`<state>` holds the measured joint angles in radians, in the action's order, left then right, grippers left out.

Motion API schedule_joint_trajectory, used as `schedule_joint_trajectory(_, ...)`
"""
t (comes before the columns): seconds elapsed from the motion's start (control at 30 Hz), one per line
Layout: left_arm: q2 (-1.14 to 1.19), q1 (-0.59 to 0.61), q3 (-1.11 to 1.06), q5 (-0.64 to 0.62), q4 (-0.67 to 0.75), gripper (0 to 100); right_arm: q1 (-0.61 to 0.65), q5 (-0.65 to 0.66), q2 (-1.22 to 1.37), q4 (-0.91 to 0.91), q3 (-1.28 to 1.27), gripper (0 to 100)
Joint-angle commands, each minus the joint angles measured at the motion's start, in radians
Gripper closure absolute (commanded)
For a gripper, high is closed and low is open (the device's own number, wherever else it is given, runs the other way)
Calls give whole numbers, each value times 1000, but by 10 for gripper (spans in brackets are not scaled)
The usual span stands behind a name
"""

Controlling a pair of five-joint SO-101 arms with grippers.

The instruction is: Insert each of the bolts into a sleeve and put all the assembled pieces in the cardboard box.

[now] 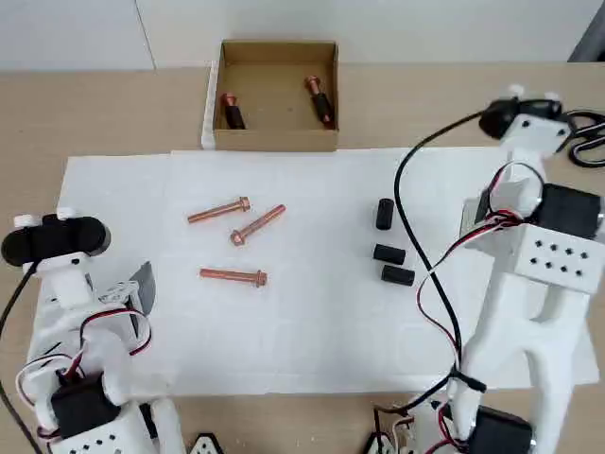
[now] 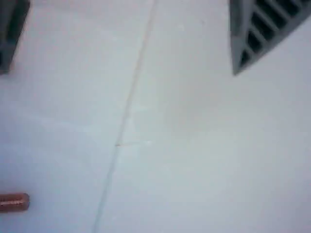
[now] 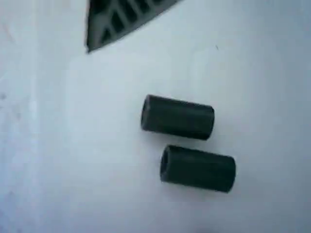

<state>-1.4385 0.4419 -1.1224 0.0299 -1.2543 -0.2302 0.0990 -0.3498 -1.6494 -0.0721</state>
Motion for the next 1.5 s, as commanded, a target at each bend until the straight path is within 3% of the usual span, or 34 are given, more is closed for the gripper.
schedule_joint_trajectory(0.0,-5,0,4,8,5,724,-13,9,-35,15,-35,748)
schedule_joint_trajectory(0.2,-2,0,4,74,-2,724,-16,21,-33,15,-55,750)
schedule_joint_trajectory(0.4,-2,9,28,78,-55,724,68,52,8,70,-57,750)
schedule_joint_trajectory(0.77,0,97,58,140,-92,724,180,55,487,30,315,749)
schedule_joint_trajectory(1.17,-3,98,54,137,-107,724,361,-110,788,44,572,748)
schedule_joint_trajectory(1.47,-3,95,51,137,-107,724,371,-196,952,117,649,750)
